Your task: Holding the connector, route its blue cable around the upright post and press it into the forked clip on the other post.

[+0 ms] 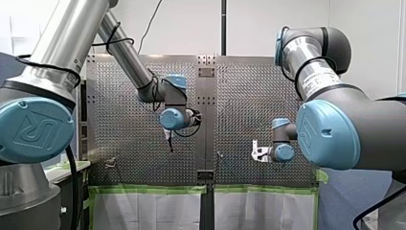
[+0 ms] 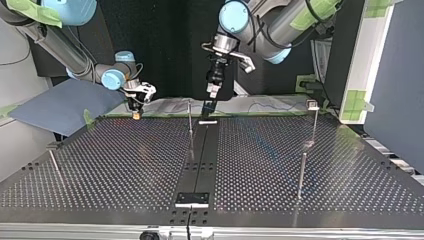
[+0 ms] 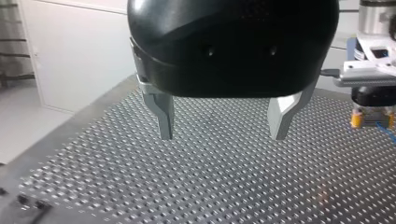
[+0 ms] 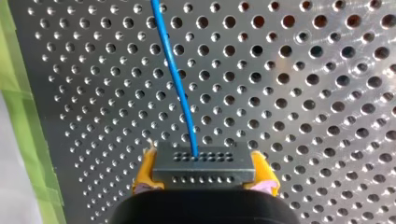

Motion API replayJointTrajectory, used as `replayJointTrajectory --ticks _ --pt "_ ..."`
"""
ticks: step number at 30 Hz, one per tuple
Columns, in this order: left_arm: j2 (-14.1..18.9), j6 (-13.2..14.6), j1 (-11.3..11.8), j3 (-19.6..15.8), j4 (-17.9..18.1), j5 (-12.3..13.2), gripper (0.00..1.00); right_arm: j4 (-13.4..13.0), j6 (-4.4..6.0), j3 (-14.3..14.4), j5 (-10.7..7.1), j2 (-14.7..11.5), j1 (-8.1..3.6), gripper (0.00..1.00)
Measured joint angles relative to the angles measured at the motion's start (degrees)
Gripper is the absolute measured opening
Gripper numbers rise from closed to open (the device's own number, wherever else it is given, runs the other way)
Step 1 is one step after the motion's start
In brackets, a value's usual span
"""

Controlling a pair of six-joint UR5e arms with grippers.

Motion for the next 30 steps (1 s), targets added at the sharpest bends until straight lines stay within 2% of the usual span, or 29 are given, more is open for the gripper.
replayJointTrajectory --ticks 8,14,19,30 --pt "4.44 -0.57 0.0 -4.52 2.18 0.28 1.0 0.06 0.08 -0.01 -0.07 0.05 0.02 0.0" --pt "5.54 -1.72 0.08 -7.85 4.91 0.65 1.0 0.01 0.07 -0.01 -0.07 0.07 0.06 0.0" --pt "5.2 -2.33 0.32 -10.55 7.08 1.22 1.0 0.17 0.02 0.0 -0.09 0.07 0.08 0.0" --pt "0.78 -2.62 0.93 -16.45 10.18 0.86 1.0 0.11 0.0 0.0 -0.07 0.09 0.15 0.0"
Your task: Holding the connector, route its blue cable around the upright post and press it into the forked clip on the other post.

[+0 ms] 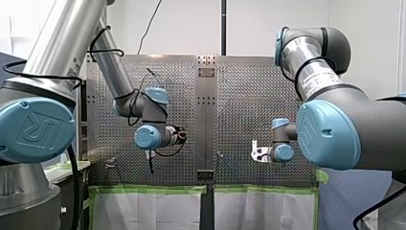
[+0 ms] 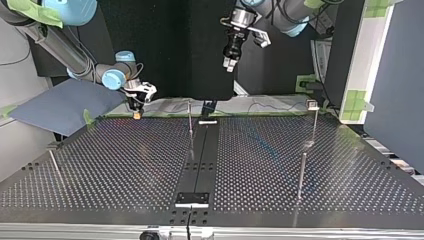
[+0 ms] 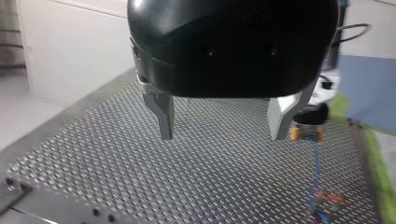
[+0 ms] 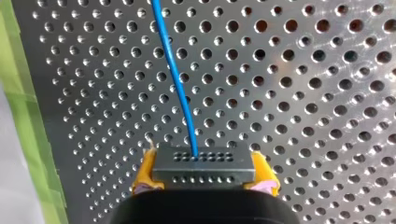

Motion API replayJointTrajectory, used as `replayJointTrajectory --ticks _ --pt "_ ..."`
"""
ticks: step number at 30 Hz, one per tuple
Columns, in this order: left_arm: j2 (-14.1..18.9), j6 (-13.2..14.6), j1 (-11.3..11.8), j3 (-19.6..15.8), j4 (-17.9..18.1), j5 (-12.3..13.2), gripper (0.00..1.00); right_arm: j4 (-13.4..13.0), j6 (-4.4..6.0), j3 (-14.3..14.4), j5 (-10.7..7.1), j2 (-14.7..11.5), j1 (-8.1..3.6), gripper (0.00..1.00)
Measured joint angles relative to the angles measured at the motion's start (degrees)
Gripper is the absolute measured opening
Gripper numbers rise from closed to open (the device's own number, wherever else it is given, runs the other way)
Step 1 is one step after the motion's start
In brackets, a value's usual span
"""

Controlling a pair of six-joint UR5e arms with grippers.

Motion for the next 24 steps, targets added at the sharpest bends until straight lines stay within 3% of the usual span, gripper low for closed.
replayJointTrajectory --ticks 8,24 --pt "-0.23 -0.18 0.82 -0.84 -0.69 -2.72 1.0 -0.08 0.06 -0.04 0.0 0.05 0.05 0.0" --pt "-0.26 0.14 1.76 -0.86 -0.94 -3.48 1.0 0.29 -0.42 -0.97 1.18 -0.21 -0.35 0.0"
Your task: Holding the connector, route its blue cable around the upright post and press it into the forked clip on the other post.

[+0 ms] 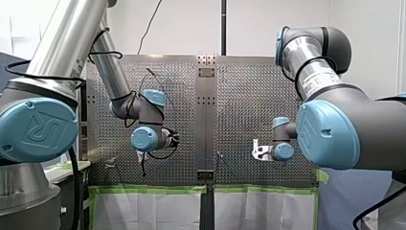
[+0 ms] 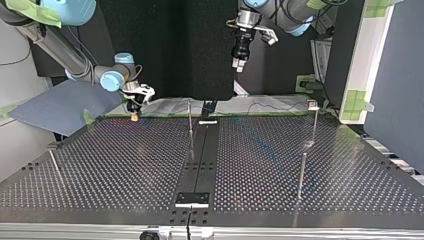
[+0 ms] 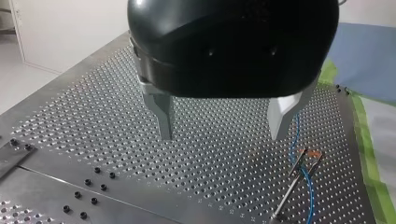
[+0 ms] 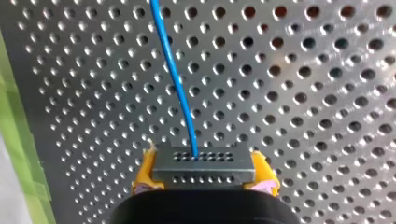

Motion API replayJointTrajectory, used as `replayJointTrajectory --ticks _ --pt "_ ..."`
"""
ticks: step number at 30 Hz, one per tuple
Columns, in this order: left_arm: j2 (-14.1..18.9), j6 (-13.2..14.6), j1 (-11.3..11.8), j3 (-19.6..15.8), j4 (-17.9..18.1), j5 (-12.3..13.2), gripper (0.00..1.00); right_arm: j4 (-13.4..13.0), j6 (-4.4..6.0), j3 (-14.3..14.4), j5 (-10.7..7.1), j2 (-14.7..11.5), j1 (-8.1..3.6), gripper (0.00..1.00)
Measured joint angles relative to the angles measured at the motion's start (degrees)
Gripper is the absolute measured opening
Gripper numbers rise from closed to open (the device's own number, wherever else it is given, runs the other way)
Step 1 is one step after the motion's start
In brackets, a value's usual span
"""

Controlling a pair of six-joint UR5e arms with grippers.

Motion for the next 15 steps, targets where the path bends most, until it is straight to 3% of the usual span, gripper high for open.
replayJointTrajectory --ticks 15 --pt "0.02 0.11 0.19 -0.02 0.18 0.31 1.0 0.71 0.21 -0.06 0.83 -5.02 -0.49 0.0"
